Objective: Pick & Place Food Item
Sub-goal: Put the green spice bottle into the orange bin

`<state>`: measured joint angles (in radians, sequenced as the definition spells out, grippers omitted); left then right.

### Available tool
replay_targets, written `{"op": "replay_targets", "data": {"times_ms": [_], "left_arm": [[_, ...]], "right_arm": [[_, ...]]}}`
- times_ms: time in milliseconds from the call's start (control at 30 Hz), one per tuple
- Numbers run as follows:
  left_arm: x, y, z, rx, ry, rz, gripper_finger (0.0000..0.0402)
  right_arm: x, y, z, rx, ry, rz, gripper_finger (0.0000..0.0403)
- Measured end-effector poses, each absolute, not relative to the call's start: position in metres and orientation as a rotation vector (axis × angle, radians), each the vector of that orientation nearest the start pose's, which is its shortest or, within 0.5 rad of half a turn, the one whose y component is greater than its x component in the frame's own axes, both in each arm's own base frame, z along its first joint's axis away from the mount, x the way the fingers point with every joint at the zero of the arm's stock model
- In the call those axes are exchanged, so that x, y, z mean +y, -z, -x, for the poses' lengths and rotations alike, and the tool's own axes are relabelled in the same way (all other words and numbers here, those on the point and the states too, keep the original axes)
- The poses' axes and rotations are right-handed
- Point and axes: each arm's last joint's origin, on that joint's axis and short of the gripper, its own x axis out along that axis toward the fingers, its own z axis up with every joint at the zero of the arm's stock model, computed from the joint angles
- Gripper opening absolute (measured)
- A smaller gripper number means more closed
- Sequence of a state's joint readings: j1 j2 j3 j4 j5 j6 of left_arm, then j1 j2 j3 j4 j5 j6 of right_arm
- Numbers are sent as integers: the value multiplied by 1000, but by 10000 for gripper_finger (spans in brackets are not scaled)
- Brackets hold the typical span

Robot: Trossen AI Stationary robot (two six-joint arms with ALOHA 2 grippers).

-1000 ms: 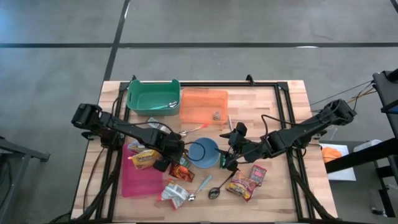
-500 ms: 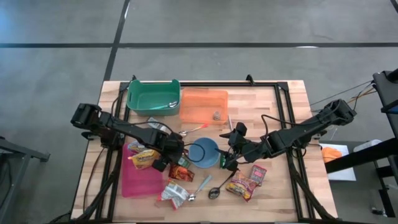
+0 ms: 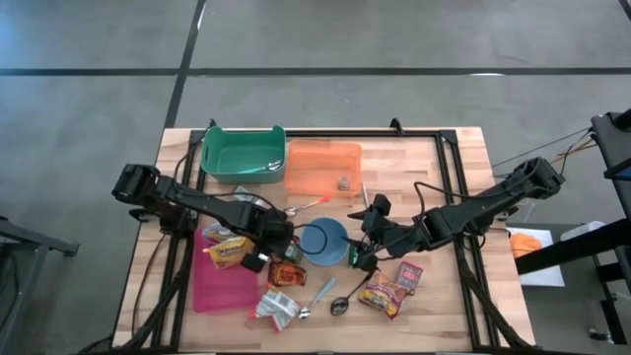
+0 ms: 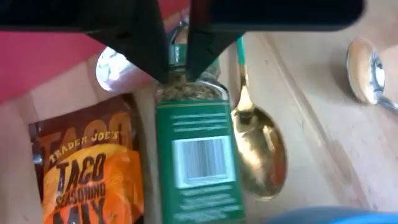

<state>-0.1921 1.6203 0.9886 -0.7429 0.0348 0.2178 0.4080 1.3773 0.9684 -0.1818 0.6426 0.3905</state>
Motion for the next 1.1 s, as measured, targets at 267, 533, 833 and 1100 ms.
{"op": "replay_targets", "data": {"times_ms": [267, 533, 833, 1100], "left_arm": [[-56, -175, -279, 1355, 344, -250, 20], [-56, -175, -278, 1350, 361, -266, 107], [-56, -174, -279, 1345, 331, -241, 237], [-56, -172, -281, 1335, 316, -256, 275]], "right_arm": [[101, -270, -276, 455, 322, -86, 292], [102, -269, -276, 467, 289, -95, 292], [102, -269, -277, 470, 284, -97, 292], [102, -269, -277, 469, 283, -97, 292]]}}
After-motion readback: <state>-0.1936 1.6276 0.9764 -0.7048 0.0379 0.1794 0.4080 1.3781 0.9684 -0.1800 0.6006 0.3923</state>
